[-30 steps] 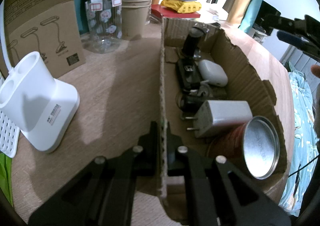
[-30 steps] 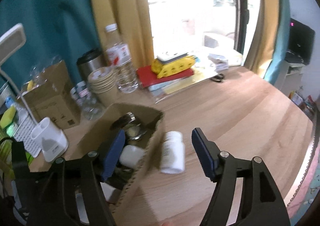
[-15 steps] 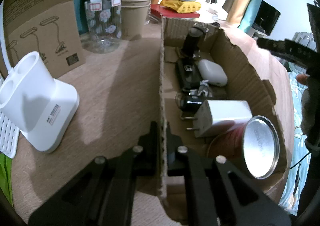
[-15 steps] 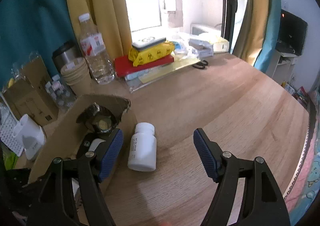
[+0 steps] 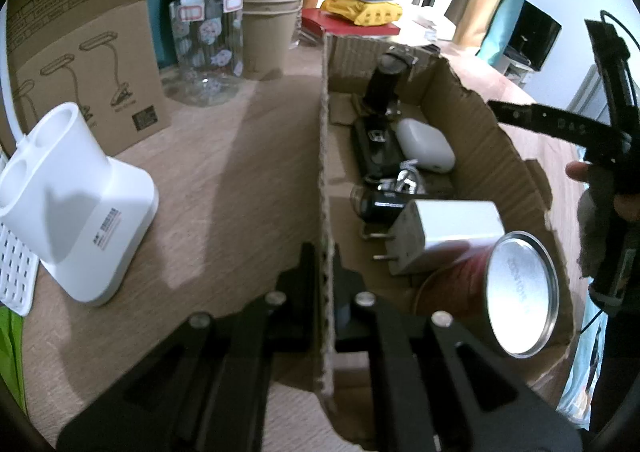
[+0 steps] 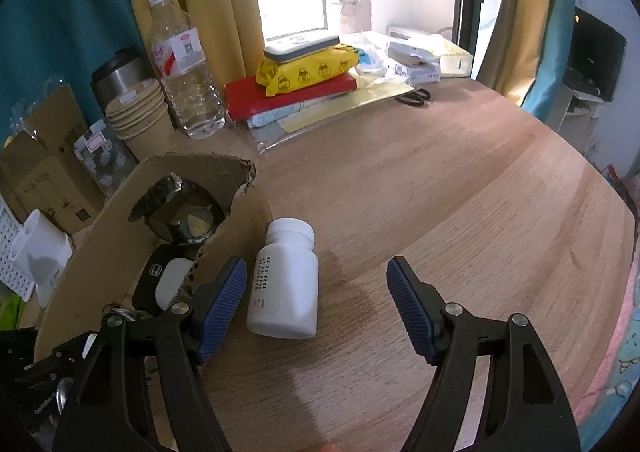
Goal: Organize rigid objects
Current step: 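Move the right gripper to the white pill bottle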
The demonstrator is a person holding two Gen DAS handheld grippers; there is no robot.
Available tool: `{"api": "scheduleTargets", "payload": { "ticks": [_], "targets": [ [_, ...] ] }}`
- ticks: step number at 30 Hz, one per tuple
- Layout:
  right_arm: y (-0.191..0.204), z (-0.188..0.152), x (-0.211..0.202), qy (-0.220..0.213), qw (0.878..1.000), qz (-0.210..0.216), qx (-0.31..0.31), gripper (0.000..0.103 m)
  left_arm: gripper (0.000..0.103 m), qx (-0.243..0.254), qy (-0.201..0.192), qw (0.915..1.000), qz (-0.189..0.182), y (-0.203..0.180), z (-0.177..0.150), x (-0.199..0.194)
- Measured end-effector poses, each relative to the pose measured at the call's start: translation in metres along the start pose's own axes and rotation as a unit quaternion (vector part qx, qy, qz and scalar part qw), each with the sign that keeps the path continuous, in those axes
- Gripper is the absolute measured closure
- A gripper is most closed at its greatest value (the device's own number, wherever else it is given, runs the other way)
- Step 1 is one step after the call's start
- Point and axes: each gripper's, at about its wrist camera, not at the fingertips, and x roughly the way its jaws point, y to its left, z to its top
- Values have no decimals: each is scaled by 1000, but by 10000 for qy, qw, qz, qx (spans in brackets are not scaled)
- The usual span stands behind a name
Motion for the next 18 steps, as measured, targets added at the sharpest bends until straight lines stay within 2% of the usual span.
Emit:
{"api": "scheduleTargets", "payload": {
  "ticks": [13,18],
  "targets": [
    [5,-3,18,224,9996,144,-63,29,98,-2,2,10000,-5,0,0,0],
    [6,-2,21,308,9990,333,-19,37,98,-2,4,10000,-8,1,0,1]
  ]
}}
